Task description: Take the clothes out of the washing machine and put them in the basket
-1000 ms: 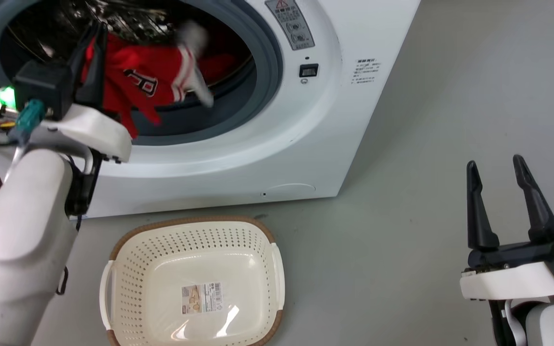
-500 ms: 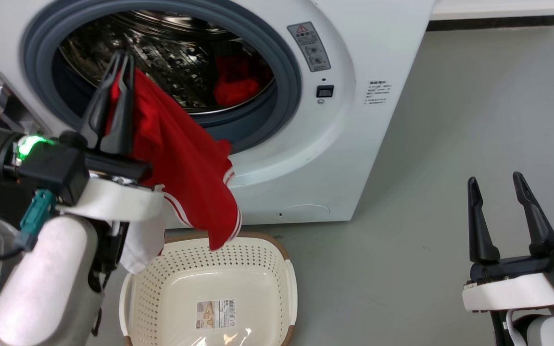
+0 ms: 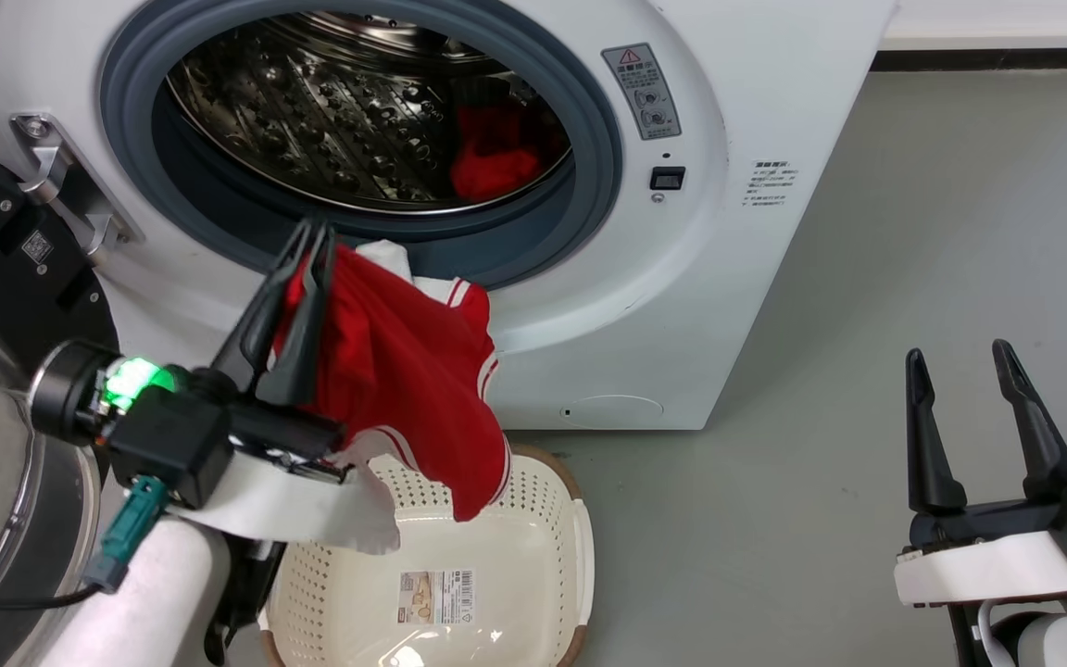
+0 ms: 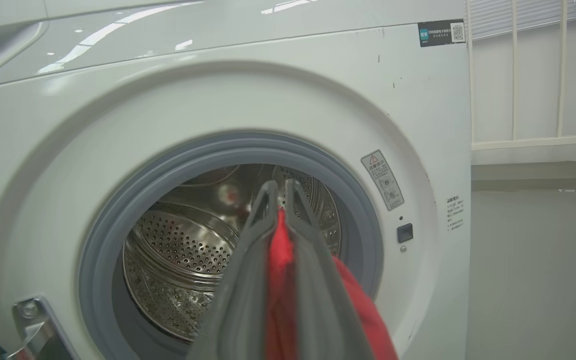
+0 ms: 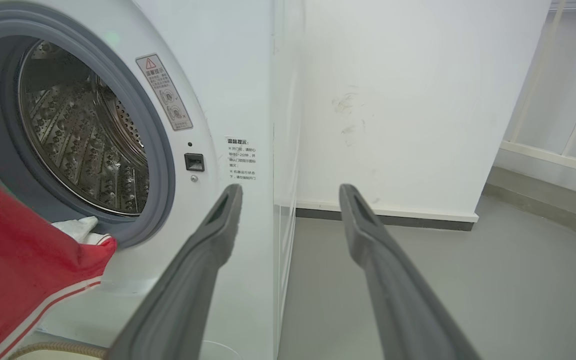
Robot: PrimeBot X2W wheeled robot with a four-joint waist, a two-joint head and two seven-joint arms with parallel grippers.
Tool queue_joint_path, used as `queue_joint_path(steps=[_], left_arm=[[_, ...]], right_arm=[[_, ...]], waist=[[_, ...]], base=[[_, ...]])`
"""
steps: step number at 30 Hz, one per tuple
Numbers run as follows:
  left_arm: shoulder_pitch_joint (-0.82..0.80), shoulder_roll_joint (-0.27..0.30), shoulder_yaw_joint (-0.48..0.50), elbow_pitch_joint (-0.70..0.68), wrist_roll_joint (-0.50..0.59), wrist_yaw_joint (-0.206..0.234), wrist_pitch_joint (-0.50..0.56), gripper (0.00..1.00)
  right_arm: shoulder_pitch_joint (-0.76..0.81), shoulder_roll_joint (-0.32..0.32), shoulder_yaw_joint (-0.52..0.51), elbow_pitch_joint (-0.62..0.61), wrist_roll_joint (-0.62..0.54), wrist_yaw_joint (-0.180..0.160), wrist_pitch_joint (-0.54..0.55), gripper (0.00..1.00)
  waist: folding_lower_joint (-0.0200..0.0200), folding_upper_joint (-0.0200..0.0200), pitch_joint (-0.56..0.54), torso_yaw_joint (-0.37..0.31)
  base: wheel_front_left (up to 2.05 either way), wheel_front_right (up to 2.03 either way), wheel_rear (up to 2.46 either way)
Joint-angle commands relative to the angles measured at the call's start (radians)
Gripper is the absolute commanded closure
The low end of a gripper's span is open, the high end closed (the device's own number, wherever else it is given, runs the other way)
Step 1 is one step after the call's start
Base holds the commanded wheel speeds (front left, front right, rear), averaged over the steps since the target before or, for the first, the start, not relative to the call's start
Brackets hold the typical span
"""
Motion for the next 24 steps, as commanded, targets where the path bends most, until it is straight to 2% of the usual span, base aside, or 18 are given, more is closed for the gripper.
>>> queue_joint_path(steps=[1, 6, 10, 13, 18, 24], left_arm=[[0.014, 0.0, -0.003, -0.004, 0.001, 0.0, 0.0, 1.0], [0.064, -0.014, -0.048, 0.028, -0.019, -0.011, 0.038, 1.0], [0.092, -0.028, -0.091, 0.118, -0.029, -0.031, 0.061, 1.0], [0.084, -0.019, -0.129, 0.247, -0.003, -0.062, 0.048, 1.0], [0.029, -0.075, -0.143, 0.526, -0.02, -0.104, 0.011, 1.0], [-0.084, -0.136, -0.164, 0.778, 0.003, -0.158, -0.007, 1.0]], right_arm=[[0.008, -0.001, -0.001, 0.003, -0.003, -0.001, -0.002, 0.0], [0.003, 0.0, -0.01, 0.014, -0.001, -0.001, -0.002, 0.0], [-0.004, 0.0, -0.004, 0.02, -0.014, -0.001, -0.002, 0.0], [-0.017, 0.0, -0.003, 0.017, -0.014, -0.001, -0.002, 0.0], [-0.045, -0.001, 0.01, 0.018, -0.033, -0.001, -0.002, 0.0], [-0.081, 0.0, 0.011, -0.01, -0.035, -0.001, -0.002, 0.0]], waist=[[0.0001, -0.0001, 0.003, 0.002], [0.0001, -0.0001, 0.018, 0.005], [0.0001, -0.0001, 0.048, -0.004], [0.0001, -0.0001, 0.082, -0.014], [0.0001, -0.0001, 0.158, -0.045], [0.0001, -0.0001, 0.281, -0.089]], base=[[0.0, 0.0, 0.0], [0.0, 0.0, 0.0], [0.0, 0.0, 0.0], [0.0, 0.0, 0.0], [0.0, 0.0, 0.0], [0.0, 0.0, 0.0]])
